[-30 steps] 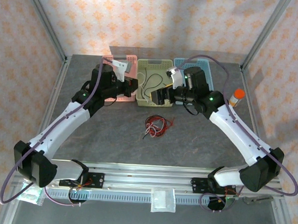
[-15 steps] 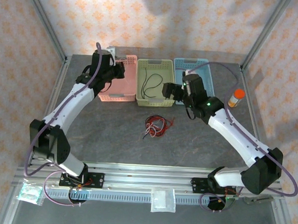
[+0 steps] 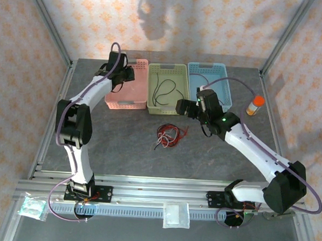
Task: Untangle the cables
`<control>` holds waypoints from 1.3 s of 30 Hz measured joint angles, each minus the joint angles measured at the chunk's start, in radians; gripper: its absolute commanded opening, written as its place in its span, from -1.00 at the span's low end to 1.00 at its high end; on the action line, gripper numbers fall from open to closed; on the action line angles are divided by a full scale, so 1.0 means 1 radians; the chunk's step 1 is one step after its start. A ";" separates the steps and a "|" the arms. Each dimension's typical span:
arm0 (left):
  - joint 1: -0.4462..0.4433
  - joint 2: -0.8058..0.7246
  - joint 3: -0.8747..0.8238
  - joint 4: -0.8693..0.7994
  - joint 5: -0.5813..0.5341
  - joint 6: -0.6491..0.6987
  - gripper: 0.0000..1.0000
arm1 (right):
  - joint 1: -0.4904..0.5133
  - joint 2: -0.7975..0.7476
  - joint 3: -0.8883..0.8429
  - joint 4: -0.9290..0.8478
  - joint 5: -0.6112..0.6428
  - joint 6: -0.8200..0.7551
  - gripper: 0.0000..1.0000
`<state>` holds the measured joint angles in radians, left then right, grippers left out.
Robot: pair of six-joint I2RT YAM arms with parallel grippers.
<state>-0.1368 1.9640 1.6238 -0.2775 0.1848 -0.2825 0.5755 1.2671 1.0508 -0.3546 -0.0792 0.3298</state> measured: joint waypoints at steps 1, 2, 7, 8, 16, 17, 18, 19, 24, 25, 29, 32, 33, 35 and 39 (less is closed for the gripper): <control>0.000 0.014 0.008 -0.002 -0.003 0.003 0.08 | 0.000 0.000 0.000 0.004 0.000 0.001 0.99; 0.000 0.025 0.013 -0.005 -0.010 0.010 0.22 | 0.000 0.000 0.000 0.007 0.000 0.003 0.99; 0.001 0.032 0.011 -0.008 -0.018 0.022 0.45 | 0.000 -0.002 -0.007 0.018 0.001 0.011 0.99; 0.001 0.025 0.002 0.002 -0.018 0.023 0.46 | 0.000 -0.002 -0.013 0.021 0.001 0.014 0.99; -0.014 -0.191 -0.177 0.045 -0.014 0.010 0.50 | 0.020 0.006 -0.075 0.031 -0.019 0.067 0.81; -0.026 -0.219 -0.188 0.051 -0.021 0.003 0.52 | 0.028 0.012 -0.079 0.030 -0.020 0.073 0.76; -0.043 -0.253 -0.204 0.060 -0.034 -0.005 0.55 | 0.041 0.021 -0.081 0.030 -0.022 0.083 0.70; -0.063 -0.283 -0.222 0.069 -0.047 -0.012 0.57 | 0.055 0.033 -0.082 0.029 -0.024 0.090 0.65; -0.146 -0.439 -0.364 0.101 -0.097 -0.097 0.81 | 0.129 0.085 -0.083 0.014 -0.035 0.133 0.37; -0.150 -0.473 -0.407 0.115 -0.096 -0.114 0.82 | 0.144 0.093 -0.085 0.013 -0.039 0.144 0.33; -0.147 -0.591 -0.566 0.158 -0.097 -0.158 0.86 | 0.203 0.132 -0.090 0.010 -0.052 0.178 0.21; -0.147 -0.657 -0.648 0.163 -0.111 -0.189 0.86 | 0.247 0.172 -0.090 0.004 -0.054 0.205 0.10; -0.147 -0.674 -0.665 0.161 -0.119 -0.197 0.85 | 0.260 0.187 -0.090 0.000 -0.057 0.216 0.08; -0.150 -0.697 -0.685 0.159 -0.131 -0.212 0.84 | 0.274 0.207 -0.093 -0.003 -0.065 0.231 0.01; -0.165 -0.742 -0.728 0.154 -0.152 -0.234 0.83 | 0.277 0.220 -0.112 -0.008 -0.072 0.260 -0.10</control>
<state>-0.3019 1.2224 0.8955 -0.1238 0.0326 -0.5163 0.8520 1.4872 0.9386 -0.3626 -0.1516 0.5896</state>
